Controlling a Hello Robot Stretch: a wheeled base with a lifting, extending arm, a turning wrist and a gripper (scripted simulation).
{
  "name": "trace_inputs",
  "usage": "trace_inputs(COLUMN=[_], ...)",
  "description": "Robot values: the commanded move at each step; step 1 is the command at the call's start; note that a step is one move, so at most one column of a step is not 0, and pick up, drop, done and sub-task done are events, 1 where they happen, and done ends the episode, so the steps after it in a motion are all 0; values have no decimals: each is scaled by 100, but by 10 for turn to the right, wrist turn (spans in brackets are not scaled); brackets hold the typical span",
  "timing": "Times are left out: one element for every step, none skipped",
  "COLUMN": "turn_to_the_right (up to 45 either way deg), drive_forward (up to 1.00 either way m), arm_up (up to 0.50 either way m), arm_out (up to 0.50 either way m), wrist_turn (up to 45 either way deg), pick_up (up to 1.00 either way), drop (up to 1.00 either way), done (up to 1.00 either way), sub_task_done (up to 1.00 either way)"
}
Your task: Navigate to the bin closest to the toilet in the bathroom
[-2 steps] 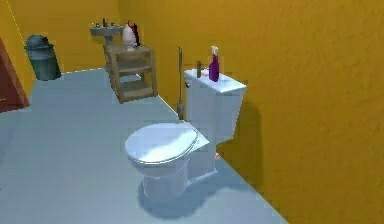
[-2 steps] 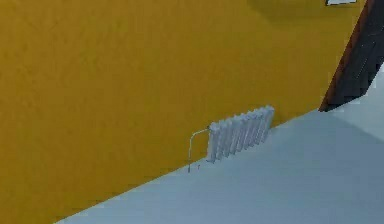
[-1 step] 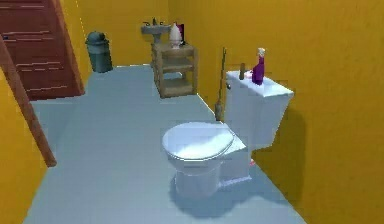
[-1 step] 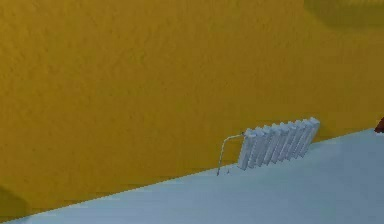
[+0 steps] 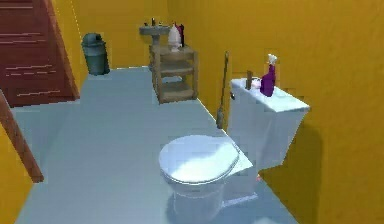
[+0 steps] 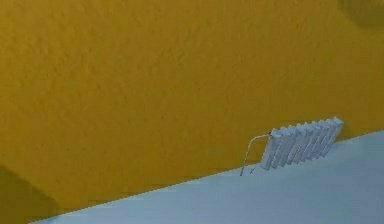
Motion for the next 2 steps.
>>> trace_inputs(turn_to_the_right=[-300, 0], drive_forward=[0, 45], arm_up=[0, 0], arm_out=[0, 0], wrist_turn=[0, 0], pick_up=[0, 0], drop=[0, 0], done=[0, 0], sub_task_done=[0, 0])
